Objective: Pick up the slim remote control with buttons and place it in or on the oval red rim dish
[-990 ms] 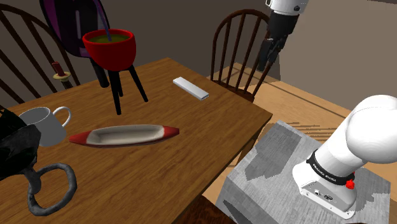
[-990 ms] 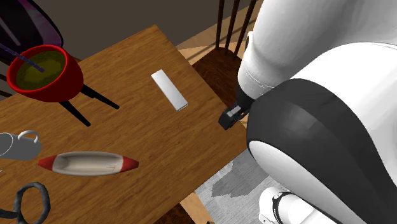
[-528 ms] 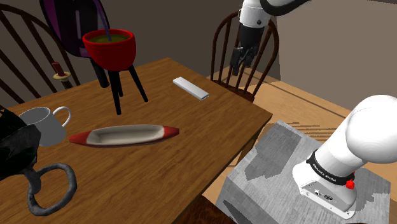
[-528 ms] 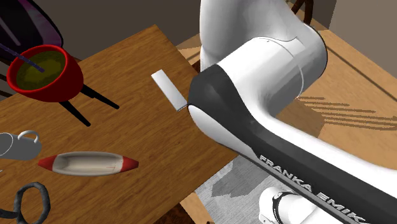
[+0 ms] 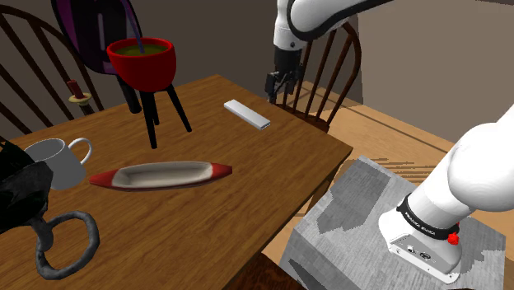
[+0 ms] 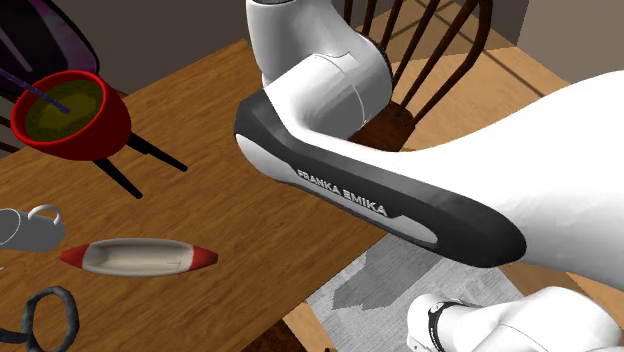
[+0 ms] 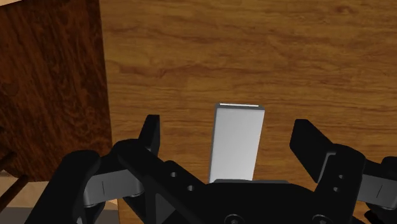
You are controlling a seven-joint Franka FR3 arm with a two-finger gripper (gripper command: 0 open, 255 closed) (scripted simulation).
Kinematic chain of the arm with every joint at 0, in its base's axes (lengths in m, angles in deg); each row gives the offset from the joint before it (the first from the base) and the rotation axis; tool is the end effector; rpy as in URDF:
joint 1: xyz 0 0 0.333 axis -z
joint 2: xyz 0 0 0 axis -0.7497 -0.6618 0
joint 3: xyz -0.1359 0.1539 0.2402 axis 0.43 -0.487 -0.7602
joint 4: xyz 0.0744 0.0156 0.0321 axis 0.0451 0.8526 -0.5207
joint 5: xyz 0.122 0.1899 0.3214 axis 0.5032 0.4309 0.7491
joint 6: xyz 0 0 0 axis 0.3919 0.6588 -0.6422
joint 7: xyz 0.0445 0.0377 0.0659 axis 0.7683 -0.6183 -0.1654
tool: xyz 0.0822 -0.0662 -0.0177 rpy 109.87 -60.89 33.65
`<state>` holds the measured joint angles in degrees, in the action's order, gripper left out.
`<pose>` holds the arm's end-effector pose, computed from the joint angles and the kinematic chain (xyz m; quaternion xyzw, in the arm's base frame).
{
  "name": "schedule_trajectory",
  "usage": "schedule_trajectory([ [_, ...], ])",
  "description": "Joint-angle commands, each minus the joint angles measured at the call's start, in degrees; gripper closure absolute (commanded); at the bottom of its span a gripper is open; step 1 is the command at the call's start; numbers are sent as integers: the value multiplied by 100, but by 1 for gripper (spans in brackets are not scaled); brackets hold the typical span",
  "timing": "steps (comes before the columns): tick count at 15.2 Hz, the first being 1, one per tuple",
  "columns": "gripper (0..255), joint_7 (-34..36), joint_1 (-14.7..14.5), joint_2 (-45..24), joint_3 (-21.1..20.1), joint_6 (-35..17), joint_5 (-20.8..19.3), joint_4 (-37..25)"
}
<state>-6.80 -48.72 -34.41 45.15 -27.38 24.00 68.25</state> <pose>0.5076 0.0750 0.4407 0.9998 0.0177 -0.0058 0.0081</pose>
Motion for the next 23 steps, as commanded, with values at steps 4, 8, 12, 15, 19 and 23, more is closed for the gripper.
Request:
schedule_trajectory([
  [4, 0, 242, -49, -1176, -66, -186, -173, -967],
  [8, 0, 413, -132, -2105, -74, -222, -319, -1837],
  [12, 0, 502, -202, -2713, -58, -248, -406, -2407],
  [15, 0, 515, -206, -2805, -48, -445, -426, -2302],
  [19, 0, 532, -212, -2926, -36, -675, -451, -2191],
  [23, 0, 532, -212, -2928, -36, -675, -452, -2193],
])
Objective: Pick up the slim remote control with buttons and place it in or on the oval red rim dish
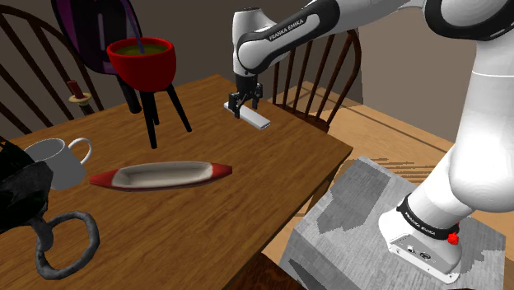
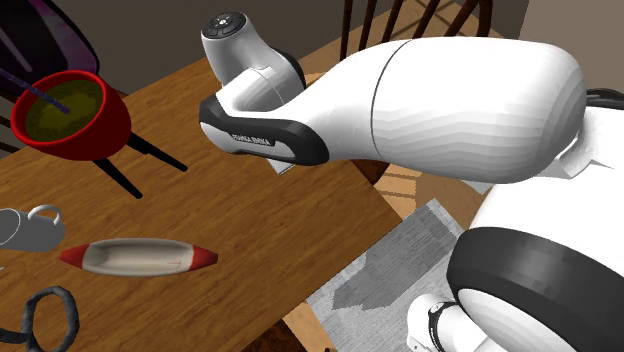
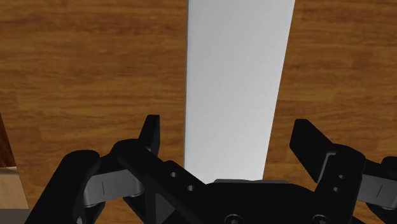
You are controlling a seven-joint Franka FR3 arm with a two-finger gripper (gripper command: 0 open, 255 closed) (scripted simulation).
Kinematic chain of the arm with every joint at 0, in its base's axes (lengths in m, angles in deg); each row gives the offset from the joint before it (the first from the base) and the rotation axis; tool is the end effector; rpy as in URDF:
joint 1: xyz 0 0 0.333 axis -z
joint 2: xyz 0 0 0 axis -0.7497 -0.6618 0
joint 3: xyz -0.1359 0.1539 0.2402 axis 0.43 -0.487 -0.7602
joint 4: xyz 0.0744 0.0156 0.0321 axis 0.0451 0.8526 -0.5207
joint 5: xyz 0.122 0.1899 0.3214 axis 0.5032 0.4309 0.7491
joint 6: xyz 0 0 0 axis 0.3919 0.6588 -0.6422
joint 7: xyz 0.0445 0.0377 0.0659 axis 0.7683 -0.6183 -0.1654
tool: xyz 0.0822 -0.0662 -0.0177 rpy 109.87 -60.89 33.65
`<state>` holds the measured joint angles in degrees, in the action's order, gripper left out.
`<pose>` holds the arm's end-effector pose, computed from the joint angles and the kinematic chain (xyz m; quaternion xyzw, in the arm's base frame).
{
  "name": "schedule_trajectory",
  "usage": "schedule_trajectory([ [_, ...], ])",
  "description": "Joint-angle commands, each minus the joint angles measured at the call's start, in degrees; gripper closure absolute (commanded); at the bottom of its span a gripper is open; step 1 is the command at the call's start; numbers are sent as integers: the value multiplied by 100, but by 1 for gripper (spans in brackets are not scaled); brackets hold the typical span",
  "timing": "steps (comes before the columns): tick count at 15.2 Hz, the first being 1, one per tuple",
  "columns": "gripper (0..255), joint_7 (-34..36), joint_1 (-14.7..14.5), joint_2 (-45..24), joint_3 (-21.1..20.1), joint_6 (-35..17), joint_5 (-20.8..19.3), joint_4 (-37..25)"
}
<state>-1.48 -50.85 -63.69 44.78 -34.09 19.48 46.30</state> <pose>0.6375 0.1104 0.3305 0.9999 0.0102 -0.0082 0.0049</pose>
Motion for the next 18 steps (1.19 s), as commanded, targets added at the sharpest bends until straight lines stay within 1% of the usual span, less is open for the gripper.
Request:
schedule_trajectory([
  [1, 0, 0, 0, 0, 0, -3, 0, 2],
  [3, 0, 0, 0, 0, 0, -2, 0, 1],
  [4, 255, 0, 0, 0, 0, -2, 0, 1],
  [13, 255, 0, 0, 0, 0, -3, 0, 2],
  [18, 255, -26, 10, 175, -16, 316, 37, -143],
])
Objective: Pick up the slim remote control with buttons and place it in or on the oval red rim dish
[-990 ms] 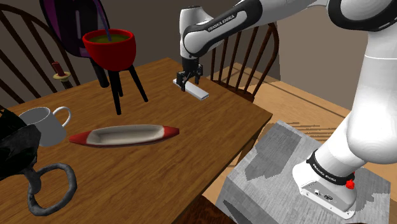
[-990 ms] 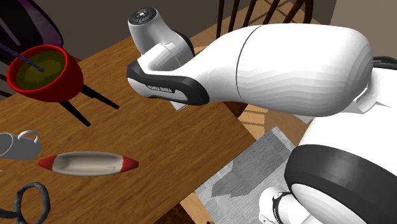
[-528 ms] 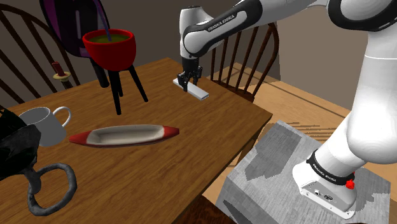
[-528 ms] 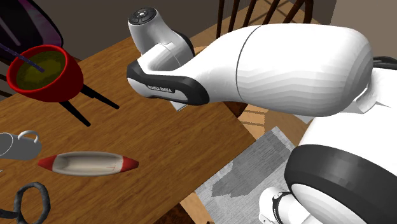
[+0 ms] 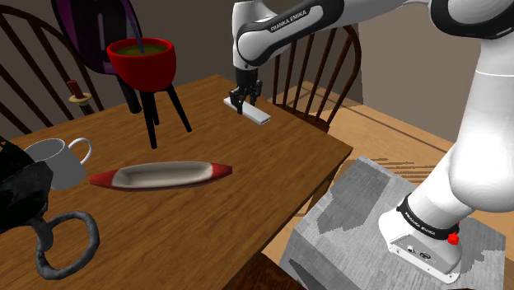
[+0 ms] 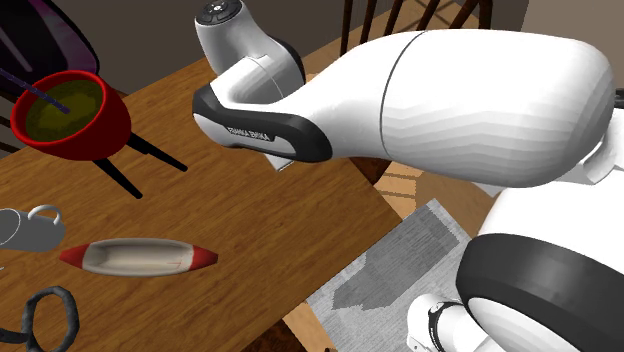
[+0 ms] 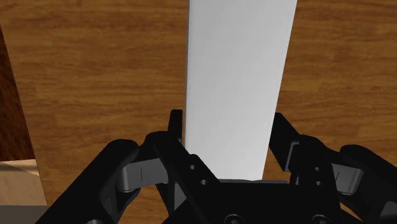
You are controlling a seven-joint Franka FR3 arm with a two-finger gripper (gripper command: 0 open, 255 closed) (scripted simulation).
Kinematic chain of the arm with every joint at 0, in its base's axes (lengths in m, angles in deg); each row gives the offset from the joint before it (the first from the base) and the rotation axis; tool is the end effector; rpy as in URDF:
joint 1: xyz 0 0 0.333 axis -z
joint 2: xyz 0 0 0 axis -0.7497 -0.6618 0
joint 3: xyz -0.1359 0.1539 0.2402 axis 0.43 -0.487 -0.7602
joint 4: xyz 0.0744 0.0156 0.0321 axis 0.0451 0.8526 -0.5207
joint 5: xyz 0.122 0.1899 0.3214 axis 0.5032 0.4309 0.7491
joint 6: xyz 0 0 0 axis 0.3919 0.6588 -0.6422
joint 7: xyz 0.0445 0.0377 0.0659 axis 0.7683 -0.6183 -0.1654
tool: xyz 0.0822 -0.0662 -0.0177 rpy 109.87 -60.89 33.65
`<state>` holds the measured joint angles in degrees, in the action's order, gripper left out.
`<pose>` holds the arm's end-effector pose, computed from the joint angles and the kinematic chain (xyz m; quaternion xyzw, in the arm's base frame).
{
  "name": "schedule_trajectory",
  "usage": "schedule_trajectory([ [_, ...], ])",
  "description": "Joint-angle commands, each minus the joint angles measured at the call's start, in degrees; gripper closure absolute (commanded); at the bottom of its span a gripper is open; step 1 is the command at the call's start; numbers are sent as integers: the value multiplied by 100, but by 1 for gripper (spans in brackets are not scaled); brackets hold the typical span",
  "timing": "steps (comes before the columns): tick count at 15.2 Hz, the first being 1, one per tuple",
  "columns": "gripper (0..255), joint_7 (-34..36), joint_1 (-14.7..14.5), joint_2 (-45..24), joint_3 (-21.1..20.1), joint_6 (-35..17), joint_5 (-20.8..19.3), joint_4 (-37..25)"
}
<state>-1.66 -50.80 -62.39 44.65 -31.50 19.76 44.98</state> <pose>0.6382 0.1108 0.3517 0.9999 0.0102 -0.0081 0.0049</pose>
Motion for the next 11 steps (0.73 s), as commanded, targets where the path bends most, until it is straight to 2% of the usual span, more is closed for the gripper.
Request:
schedule_trajectory([
  [1, 255, -13, 6, 78, -6, 121, 16, -44],
  [11, 255, -53, 16, 344, -28, 791, 73, -452],
])
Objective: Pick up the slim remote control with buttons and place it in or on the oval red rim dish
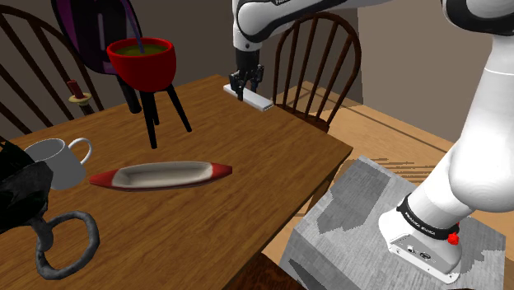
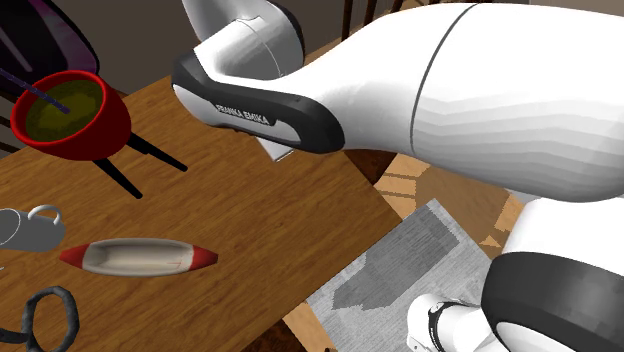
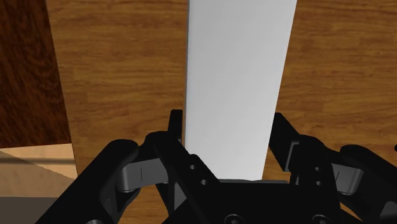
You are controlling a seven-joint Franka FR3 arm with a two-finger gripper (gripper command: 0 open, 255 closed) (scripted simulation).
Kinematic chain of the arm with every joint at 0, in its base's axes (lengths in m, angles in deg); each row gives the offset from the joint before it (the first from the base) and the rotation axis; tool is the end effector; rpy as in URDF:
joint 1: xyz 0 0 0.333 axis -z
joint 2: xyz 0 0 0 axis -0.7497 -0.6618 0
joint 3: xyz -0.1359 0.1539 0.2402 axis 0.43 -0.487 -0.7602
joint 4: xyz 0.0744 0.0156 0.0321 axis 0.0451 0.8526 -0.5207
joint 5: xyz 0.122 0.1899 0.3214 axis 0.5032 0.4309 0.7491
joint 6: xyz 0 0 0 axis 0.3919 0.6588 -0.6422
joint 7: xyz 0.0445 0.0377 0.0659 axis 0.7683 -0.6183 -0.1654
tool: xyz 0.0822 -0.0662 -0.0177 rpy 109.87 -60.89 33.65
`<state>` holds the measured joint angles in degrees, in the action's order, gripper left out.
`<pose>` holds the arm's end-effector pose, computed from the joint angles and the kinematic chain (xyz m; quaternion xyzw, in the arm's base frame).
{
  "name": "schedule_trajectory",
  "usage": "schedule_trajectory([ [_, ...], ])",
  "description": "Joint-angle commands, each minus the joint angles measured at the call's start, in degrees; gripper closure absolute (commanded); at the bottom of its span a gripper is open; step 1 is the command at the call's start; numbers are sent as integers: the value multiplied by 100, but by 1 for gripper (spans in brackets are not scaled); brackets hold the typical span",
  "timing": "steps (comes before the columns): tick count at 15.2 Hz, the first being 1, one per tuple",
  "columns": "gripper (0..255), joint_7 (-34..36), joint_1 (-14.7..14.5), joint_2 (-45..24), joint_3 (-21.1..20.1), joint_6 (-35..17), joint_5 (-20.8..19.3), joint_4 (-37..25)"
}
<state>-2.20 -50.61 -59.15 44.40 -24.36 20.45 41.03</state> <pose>0.6374 0.1099 0.4092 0.9999 0.0102 -0.0080 0.0049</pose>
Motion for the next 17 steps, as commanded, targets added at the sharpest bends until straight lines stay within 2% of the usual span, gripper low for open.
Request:
schedule_trajectory([
  [1, 255, -2, -3, 41, -5, 147, 9, -106],
  [8, 255, -20, -3, 144, -14, 578, 32, -436],
  [17, 255, 1095, -725, 171, -392, 593, -57, -397],
])
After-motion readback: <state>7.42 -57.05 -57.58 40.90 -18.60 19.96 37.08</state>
